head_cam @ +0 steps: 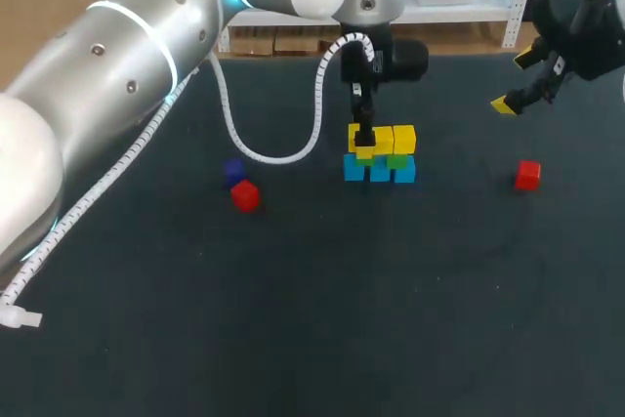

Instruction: Place the blue cubes, place green cubes on the blue cubes, place the yellow cubes on the green cubes, then place the red cubes on the yellow cubes, and place purple cube on the red cubes.

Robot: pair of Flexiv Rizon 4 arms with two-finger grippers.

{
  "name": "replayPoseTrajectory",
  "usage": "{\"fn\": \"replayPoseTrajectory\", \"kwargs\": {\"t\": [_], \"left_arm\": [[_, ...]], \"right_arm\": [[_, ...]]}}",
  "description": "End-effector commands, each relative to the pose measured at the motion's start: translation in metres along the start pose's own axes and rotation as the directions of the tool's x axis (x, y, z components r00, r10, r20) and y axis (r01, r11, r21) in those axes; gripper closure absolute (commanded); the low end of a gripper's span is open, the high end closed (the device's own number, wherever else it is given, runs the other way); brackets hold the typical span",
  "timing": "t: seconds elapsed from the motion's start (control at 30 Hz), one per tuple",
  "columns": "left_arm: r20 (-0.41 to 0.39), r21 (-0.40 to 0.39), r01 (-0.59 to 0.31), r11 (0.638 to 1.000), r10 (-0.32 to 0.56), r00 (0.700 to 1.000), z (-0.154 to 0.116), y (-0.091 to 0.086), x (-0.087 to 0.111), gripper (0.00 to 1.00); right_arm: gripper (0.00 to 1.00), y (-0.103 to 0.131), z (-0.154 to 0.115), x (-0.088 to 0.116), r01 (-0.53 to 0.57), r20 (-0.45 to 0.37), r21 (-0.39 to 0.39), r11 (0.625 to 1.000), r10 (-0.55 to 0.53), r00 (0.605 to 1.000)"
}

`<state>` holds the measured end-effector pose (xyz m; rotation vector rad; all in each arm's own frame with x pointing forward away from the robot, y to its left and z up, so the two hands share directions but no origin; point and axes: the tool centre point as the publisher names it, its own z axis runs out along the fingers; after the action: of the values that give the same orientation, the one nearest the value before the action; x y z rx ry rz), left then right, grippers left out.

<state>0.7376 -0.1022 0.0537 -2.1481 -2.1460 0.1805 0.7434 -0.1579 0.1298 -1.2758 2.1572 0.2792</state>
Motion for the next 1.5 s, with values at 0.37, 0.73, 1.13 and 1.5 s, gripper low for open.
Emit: {"fn": "replayPoseTrajectory", "kwargs": {"t": [0.37, 0.73, 1.13, 1.5], "left_arm": [[0.058, -0.081, 0.071, 0.994, -0.066, 0.996, -0.032, 0.002, 0.015, 0.00], [0.105, -0.164, 0.218, 0.962, -0.203, 0.974, -0.052, -0.002, 0.065, 0.00], [0.098, -0.194, 0.320, 0.927, -0.307, 0.947, -0.043, -0.024, 0.118, 0.00], [0.131, -0.189, 0.436, 0.880, -0.417, 0.899, -0.023, -0.050, 0.154, 0.00]], "right_arm": [[0.00, -0.001, 0.000, 0.000, 0.001, 0.003, -0.004, 1.000, -0.001, 1.000], [0.00, -0.001, 0.000, 0.000, 0.001, 0.003, -0.004, 1.000, -0.001, 1.000], [0.00, -0.001, 0.000, 0.000, 0.001, 0.003, -0.004, 1.000, -0.001, 1.000], [0.00, -0.001, 0.000, 0.000, 0.001, 0.003, -0.004, 1.000, -0.001, 1.000]]}}
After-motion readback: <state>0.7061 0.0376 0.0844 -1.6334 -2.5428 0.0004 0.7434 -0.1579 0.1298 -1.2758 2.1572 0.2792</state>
